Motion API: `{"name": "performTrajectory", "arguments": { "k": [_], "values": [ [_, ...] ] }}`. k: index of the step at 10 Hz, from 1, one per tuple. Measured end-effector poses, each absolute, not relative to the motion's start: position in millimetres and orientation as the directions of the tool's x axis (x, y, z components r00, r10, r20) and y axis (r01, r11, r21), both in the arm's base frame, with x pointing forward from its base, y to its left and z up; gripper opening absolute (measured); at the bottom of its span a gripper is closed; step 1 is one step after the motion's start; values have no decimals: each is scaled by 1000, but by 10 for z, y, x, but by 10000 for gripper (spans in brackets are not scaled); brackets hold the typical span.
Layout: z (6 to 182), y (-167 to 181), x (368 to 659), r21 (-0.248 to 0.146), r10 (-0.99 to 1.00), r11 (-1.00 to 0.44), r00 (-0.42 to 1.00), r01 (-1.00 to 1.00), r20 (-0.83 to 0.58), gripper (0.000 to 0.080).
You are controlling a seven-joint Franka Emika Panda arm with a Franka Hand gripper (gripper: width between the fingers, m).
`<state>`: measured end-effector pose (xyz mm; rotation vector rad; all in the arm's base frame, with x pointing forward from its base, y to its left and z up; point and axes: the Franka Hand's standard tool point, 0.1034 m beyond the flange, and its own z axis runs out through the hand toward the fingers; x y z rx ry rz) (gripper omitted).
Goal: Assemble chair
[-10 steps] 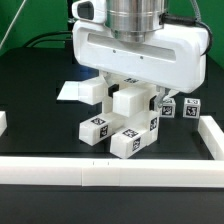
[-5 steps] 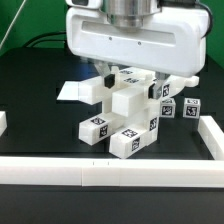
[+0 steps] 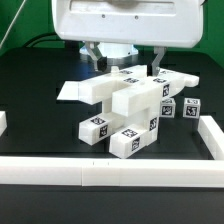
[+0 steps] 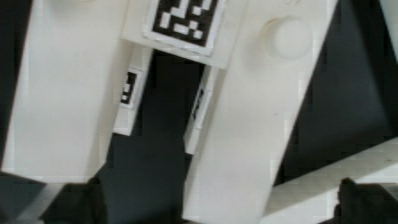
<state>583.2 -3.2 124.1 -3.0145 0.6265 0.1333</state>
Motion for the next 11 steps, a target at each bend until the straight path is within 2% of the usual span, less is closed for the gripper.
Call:
{"name": "performTrajectory", "arguments": {
  "k": [1,2,4,6,9,11],
  "values": [
    [1239,-46,5840,-47,-334,-940,939,-338,-84,648],
    [1221,-96,5840,-60,-117,-991,993,-119,-35,648],
    [1240,-153,5710,-83,94,-992,994,90,-47,648],
    [1230,-200,5491,-100,159,-983,986,153,-56,648],
    [1215,-208,5491,-98,155,-984,986,149,-58,648],
    [1234,-289,5388,-108,361,-928,932,357,-23,648]
  ]
}}
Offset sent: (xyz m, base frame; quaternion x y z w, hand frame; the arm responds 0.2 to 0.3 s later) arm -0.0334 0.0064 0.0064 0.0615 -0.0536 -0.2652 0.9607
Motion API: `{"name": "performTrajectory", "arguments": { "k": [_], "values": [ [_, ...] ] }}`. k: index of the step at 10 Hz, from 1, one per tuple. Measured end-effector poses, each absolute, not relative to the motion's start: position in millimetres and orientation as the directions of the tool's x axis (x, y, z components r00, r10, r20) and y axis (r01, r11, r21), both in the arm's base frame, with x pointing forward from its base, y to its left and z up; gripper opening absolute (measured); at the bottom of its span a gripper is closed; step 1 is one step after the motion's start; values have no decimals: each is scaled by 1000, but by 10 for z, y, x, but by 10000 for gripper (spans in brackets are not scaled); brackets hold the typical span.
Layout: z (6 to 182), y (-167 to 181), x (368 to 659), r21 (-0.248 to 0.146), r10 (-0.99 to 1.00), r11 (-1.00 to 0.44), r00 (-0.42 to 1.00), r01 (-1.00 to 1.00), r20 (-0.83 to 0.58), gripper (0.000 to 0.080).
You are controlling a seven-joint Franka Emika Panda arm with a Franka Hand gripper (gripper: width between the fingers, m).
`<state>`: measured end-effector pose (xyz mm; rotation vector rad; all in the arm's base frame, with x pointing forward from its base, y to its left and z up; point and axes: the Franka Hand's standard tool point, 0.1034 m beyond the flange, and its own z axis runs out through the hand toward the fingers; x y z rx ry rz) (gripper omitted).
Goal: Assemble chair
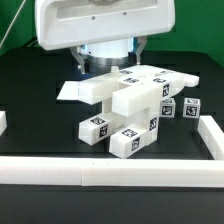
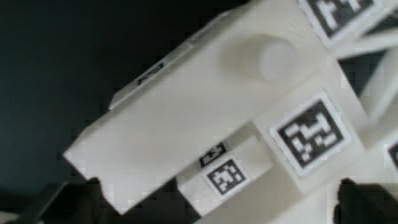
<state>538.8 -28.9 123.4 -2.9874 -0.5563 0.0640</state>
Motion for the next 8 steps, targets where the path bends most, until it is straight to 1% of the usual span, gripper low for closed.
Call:
{"name": "performTrajectory", "arguments": {
  "k": [1,3,6,7,8],
  "values": [
    [1250,-286,5263,-119,462,-882,887,457,-16,648],
    [1234,-288,5074,-138,544,-832,839,537,-18,648],
    [1209,-292,5071,-139,532,-840,847,524,-23,648],
    [1171,-321,5031,-134,559,-822,829,553,-9,648],
    [1127,-347,4918,-106,583,-807,813,580,11,648]
  ]
}}
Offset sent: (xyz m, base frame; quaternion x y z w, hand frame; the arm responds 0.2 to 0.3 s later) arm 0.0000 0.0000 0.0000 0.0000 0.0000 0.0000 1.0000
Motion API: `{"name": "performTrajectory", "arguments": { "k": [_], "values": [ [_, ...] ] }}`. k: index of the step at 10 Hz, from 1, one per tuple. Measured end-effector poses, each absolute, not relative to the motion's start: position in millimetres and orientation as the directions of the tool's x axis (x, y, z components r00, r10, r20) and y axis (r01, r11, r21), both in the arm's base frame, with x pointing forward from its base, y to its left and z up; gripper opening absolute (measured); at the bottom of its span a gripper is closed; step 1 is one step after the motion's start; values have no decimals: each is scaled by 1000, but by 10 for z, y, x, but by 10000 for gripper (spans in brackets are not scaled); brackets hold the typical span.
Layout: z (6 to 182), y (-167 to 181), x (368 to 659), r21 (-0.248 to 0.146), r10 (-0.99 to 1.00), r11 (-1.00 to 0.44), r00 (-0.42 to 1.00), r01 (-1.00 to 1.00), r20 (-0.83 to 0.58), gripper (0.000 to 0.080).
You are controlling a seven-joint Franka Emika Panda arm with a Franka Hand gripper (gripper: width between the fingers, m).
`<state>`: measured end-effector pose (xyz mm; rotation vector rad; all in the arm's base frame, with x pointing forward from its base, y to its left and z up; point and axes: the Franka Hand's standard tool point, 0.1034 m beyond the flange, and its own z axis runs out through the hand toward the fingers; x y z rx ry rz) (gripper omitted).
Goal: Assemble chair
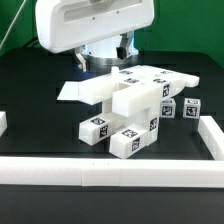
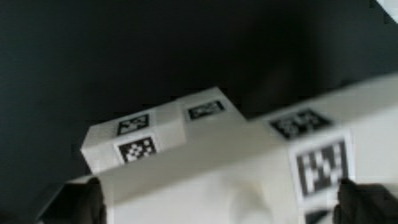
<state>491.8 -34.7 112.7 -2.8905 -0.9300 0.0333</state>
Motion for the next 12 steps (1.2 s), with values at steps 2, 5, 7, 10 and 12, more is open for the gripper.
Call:
{"name": "performTrajectory", "arguments": {
  "k": [2,5,7,10,12],
  "values": [
    [1035,-368,4671,-92,618,-781,786,617,18,648],
    [856,-430,4535,-79,602,-795,798,601,12,648],
    [783,-371,4513,-86,592,-803,806,590,-2,648],
    [758,-192,4572,-92,582,-810,813,579,-3,648],
    [750,-50,4688,-89,561,-824,828,559,1,648]
  ]
}}
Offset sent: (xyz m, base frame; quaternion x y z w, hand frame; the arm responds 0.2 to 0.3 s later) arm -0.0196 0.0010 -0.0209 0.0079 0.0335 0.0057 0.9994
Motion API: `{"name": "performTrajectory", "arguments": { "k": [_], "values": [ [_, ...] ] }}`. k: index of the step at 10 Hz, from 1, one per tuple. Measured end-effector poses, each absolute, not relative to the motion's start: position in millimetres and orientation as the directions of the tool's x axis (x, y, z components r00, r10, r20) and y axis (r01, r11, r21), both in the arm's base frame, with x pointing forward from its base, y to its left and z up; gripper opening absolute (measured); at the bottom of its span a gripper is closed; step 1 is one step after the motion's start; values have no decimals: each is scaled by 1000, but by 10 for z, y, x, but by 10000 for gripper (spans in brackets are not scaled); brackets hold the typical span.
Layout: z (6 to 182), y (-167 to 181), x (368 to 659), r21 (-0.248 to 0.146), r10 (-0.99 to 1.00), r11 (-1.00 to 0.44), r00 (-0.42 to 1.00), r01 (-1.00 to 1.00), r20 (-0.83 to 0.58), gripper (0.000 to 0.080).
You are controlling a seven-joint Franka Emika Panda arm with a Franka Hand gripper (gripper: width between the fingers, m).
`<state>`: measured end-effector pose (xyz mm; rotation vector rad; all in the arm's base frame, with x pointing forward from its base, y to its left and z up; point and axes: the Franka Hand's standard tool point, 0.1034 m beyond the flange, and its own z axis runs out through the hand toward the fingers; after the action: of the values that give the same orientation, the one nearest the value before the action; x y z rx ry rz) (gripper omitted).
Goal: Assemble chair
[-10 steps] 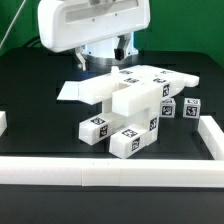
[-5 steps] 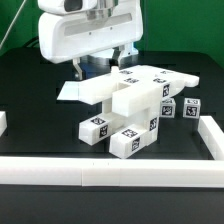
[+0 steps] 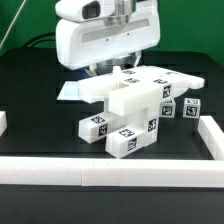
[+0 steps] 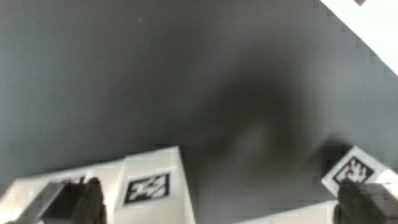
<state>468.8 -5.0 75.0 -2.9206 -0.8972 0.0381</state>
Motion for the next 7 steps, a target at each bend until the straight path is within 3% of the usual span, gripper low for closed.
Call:
{"name": "performTrajectory", "arguments": {
  "k": [7],
  "values": [
    [799,37,5178,-78,526,-847,850,526,19,648]
  ]
}}
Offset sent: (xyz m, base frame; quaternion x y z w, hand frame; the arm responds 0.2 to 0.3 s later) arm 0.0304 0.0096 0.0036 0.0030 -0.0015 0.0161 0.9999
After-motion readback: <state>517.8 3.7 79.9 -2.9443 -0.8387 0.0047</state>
